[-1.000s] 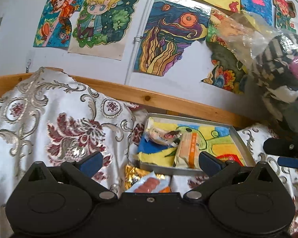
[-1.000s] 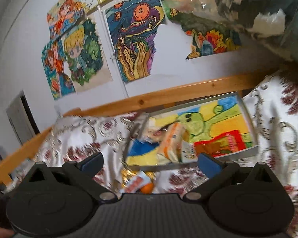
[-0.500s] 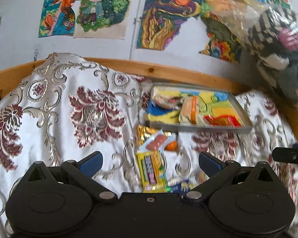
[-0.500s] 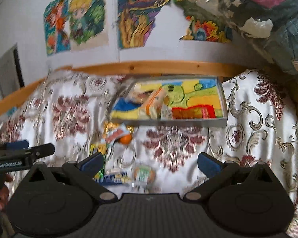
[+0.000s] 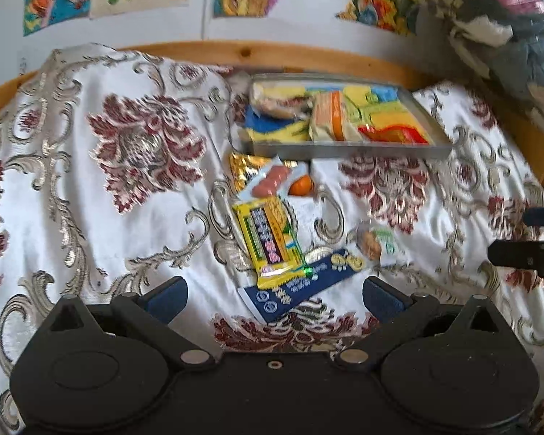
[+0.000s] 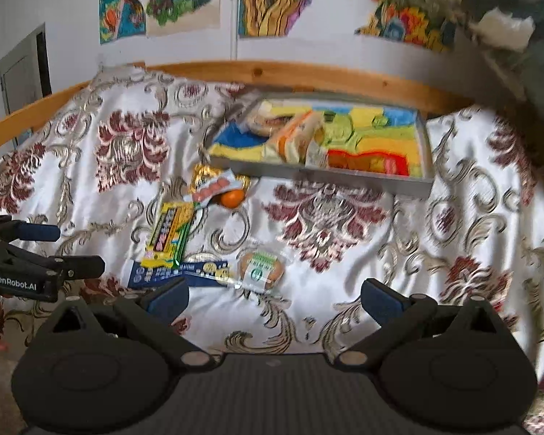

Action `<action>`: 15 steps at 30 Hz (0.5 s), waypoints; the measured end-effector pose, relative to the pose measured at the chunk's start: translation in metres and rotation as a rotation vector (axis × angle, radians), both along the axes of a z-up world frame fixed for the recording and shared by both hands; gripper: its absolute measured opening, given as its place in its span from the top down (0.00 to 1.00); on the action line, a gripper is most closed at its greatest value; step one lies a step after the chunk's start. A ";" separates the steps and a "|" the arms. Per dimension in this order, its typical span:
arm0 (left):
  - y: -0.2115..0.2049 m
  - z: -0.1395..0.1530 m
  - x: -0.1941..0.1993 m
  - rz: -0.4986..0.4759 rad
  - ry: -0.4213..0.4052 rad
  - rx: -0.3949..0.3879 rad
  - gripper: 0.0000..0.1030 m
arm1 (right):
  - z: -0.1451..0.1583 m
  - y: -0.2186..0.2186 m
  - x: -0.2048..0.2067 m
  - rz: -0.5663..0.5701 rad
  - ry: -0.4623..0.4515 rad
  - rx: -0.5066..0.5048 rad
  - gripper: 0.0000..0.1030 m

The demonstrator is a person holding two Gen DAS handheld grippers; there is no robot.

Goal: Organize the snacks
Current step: 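Withdraw both open tools from the tray back over the snack pile, then grasp round packaged cake with right tool while left tool approaches blue stick packet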

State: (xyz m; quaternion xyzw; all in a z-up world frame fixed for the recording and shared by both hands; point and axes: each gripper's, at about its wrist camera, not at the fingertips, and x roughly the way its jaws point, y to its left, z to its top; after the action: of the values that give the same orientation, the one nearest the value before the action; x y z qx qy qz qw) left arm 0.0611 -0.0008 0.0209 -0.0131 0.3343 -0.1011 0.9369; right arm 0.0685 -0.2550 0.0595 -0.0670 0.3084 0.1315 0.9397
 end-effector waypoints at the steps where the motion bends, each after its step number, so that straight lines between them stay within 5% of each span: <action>1: -0.001 -0.004 0.003 -0.007 0.012 0.009 0.01 | -0.003 0.001 0.003 0.004 0.006 -0.007 0.00; 15: -0.011 -0.040 0.045 -0.123 0.107 0.022 0.01 | -0.036 0.012 0.046 0.025 0.075 -0.026 0.00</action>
State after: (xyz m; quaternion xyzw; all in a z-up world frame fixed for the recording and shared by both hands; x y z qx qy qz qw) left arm 0.1058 -0.0122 -0.0192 0.0122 0.3851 -0.1538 0.9099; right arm 0.1144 -0.2431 0.0231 -0.0780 0.3443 0.1417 0.9248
